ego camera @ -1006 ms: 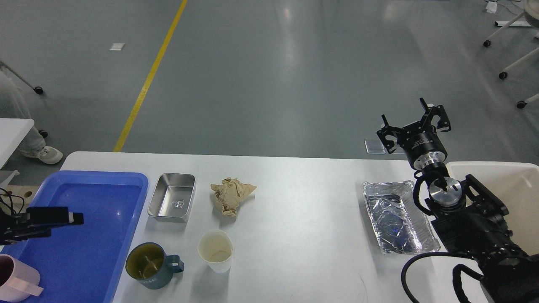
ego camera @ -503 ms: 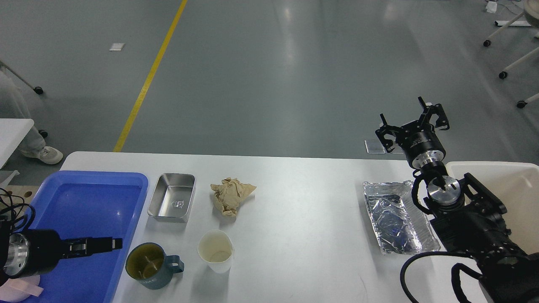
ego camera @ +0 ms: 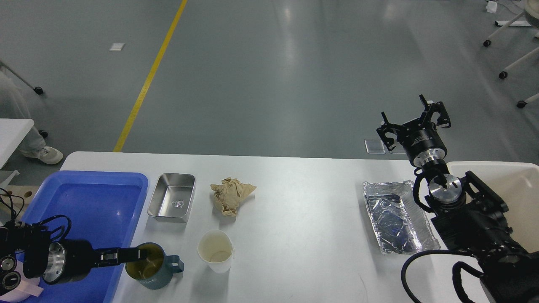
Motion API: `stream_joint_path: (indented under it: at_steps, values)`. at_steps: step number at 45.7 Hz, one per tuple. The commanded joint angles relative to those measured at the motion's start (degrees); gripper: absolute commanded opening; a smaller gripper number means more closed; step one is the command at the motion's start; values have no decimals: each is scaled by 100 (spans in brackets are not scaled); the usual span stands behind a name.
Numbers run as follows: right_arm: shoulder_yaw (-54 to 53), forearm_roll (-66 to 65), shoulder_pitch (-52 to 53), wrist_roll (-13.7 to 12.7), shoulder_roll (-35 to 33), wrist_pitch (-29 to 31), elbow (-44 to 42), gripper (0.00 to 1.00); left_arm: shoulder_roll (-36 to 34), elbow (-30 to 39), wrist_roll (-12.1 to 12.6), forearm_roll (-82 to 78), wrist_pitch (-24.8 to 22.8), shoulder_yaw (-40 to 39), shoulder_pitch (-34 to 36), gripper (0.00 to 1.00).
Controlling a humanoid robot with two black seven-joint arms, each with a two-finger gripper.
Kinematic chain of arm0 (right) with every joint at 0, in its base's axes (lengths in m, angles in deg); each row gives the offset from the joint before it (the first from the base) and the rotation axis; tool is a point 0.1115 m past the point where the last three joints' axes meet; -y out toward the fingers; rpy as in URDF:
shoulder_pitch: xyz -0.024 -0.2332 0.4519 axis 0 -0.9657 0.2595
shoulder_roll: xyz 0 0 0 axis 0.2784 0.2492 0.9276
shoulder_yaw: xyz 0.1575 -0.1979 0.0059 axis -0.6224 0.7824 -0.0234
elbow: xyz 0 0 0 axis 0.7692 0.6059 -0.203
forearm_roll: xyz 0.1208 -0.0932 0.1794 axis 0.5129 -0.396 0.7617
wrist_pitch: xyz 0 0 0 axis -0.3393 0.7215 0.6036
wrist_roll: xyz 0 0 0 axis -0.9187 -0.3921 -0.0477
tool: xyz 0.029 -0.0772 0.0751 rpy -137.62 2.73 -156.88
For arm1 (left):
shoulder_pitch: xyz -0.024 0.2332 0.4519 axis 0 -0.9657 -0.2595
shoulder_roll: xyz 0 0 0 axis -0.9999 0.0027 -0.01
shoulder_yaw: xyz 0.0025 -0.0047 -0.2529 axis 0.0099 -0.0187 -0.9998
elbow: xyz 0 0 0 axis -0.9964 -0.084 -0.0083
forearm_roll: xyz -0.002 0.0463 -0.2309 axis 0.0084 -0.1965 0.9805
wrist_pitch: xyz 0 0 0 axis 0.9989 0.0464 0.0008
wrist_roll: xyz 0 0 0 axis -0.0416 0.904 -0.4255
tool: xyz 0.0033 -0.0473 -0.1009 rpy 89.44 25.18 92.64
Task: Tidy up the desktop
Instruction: 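Reach the left gripper to the teal mug and grasp it, then lift the teal mug and tip it over the blue bin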
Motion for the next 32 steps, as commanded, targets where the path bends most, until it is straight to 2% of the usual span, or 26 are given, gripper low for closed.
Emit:
stream_joint_path:
  at_steps: [1, 7, 13, 20, 32]
  values:
    - [0, 8, -7, -8, -13, 0, -1, 100, 79, -40, 1, -2, -8, 91, 19, 63]
    - [0, -1, -16, -8, -22, 0, -1, 100, 132, -40, 10, 6, -8, 91, 28, 57]
    - [0, -1, -16, 1, -31, 0, -1, 100, 114, -40, 1, 6, -35, 91, 28, 44]
    - [0, 8, -16, -8, -31, 0, -1, 100, 79, -40, 1, 6, -87, 91, 28, 33]
    - [0, -1, -16, 1, -31, 0, -1, 100, 26, -40, 1, -2, -131, 117, 28, 22]
